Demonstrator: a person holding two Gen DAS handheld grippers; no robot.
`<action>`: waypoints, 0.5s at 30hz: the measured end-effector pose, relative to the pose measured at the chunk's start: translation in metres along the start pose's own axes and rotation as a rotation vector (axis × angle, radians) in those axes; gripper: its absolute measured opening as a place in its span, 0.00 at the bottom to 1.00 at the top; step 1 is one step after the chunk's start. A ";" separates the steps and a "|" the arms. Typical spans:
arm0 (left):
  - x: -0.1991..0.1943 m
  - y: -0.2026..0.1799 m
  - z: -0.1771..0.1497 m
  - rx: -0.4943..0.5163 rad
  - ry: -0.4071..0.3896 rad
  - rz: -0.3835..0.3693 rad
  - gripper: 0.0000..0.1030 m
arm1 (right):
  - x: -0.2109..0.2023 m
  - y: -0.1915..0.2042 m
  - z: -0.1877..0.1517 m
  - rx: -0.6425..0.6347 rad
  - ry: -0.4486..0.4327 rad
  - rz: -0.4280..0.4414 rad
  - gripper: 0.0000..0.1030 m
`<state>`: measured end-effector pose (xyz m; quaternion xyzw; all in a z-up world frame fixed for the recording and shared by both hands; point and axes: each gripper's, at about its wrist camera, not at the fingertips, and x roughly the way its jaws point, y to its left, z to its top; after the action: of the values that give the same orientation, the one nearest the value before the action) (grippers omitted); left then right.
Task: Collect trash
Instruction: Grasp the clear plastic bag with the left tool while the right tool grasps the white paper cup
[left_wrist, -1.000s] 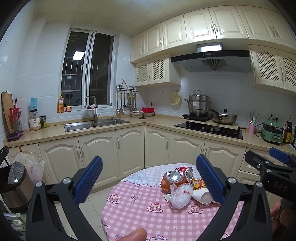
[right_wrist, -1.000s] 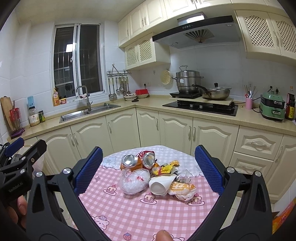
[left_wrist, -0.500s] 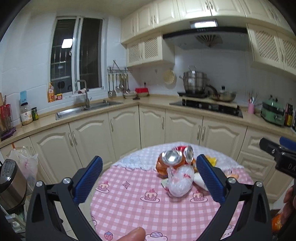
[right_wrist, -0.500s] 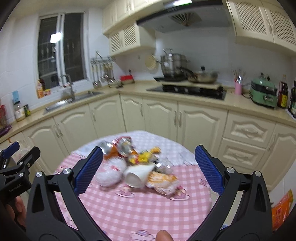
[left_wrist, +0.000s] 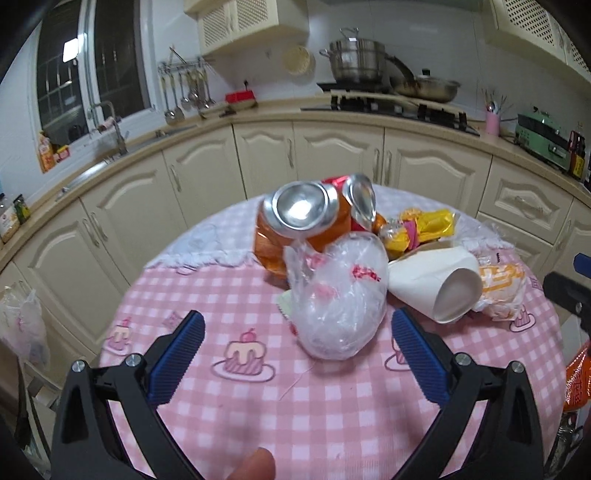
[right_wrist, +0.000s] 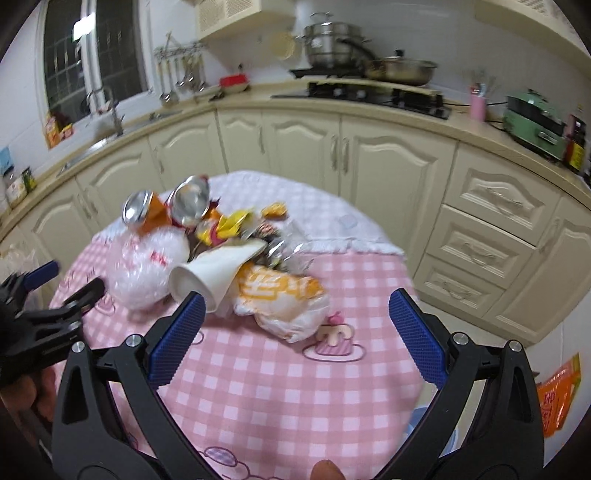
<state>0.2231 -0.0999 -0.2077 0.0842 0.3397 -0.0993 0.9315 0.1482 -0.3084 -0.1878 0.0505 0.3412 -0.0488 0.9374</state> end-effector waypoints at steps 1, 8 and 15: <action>0.014 -0.001 0.002 0.002 0.024 -0.004 0.96 | 0.004 0.002 0.000 -0.003 0.005 0.006 0.95; 0.065 -0.004 0.003 0.010 0.084 -0.058 0.84 | 0.020 0.016 0.005 0.000 0.010 0.064 0.95; 0.059 0.016 -0.011 -0.077 0.087 -0.176 0.49 | 0.049 0.063 0.013 -0.116 0.047 0.102 0.95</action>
<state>0.2646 -0.0895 -0.2532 0.0222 0.3894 -0.1640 0.9061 0.2018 -0.2501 -0.2050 0.0144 0.3624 0.0199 0.9317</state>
